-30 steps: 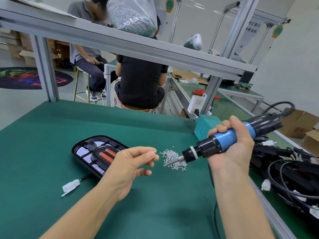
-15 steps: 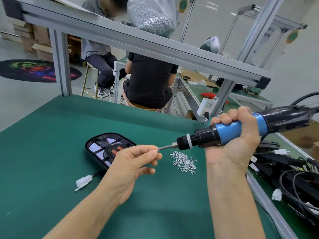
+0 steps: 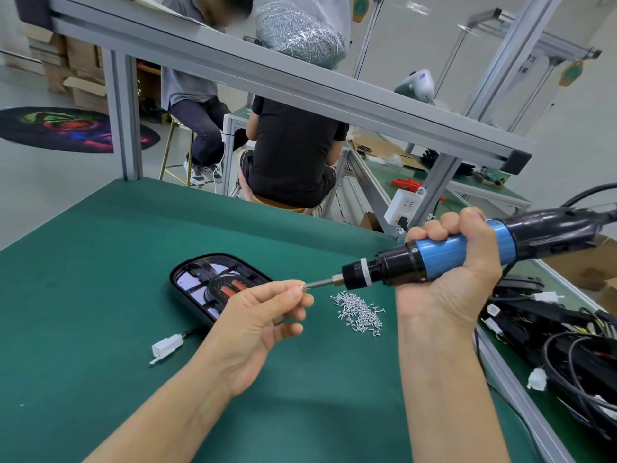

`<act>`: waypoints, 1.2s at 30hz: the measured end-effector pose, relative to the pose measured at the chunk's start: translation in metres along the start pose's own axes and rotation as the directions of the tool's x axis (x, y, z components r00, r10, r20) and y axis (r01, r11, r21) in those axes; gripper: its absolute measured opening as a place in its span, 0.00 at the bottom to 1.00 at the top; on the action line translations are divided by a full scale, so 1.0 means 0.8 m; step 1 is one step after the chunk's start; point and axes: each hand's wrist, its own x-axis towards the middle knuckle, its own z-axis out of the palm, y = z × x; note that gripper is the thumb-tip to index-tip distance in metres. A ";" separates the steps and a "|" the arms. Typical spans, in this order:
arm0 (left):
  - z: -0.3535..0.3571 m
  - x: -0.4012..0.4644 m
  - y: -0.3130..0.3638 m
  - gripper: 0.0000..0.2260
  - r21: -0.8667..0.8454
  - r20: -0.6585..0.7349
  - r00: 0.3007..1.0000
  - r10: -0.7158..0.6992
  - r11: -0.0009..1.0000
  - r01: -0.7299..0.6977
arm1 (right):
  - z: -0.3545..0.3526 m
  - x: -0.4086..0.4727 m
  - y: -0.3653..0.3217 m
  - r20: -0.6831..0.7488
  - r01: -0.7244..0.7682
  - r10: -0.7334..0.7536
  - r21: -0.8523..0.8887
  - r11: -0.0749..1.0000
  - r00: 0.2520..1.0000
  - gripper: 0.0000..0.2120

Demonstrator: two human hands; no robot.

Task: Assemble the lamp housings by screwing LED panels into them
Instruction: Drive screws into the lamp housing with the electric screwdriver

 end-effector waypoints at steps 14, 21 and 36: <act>-0.003 -0.002 -0.004 0.06 0.042 -0.007 1.000 0.026 0.999 -0.025 | -0.001 0.000 0.002 -0.024 -0.020 0.020 0.000 1.000 1.000 0.08; -0.002 -0.002 -0.007 0.07 0.002 0.005 1.000 0.001 1.000 -0.001 | -0.005 0.000 0.002 -0.001 -0.012 0.012 0.001 1.000 1.000 0.07; -0.003 0.001 -0.009 0.07 0.049 -0.054 0.990 0.132 0.990 -0.129 | -0.005 -0.003 0.010 0.014 0.009 -0.009 0.006 1.000 1.000 0.07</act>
